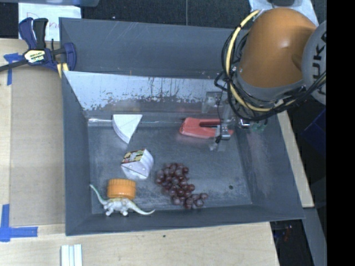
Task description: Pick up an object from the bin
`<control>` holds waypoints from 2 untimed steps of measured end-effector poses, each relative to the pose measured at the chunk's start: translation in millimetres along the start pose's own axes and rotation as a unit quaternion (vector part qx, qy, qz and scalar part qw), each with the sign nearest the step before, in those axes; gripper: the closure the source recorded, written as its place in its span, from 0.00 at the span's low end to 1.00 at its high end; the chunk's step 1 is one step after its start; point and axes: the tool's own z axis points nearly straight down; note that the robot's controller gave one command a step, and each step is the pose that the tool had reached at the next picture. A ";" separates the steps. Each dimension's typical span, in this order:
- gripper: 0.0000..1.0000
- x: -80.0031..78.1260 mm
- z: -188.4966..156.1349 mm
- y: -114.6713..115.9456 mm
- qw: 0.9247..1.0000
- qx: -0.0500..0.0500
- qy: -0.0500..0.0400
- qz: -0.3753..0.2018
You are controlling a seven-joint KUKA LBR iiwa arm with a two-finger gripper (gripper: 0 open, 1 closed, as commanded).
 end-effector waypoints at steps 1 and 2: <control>0.00 -1.4 -4.8 0.1 1.000 0.000 -0.004 0.000; 0.00 33.5 72.7 27.6 0.999 0.000 -0.006 -0.052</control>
Offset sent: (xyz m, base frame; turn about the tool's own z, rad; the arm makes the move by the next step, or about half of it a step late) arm -0.0779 0.0638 -0.1711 -0.2367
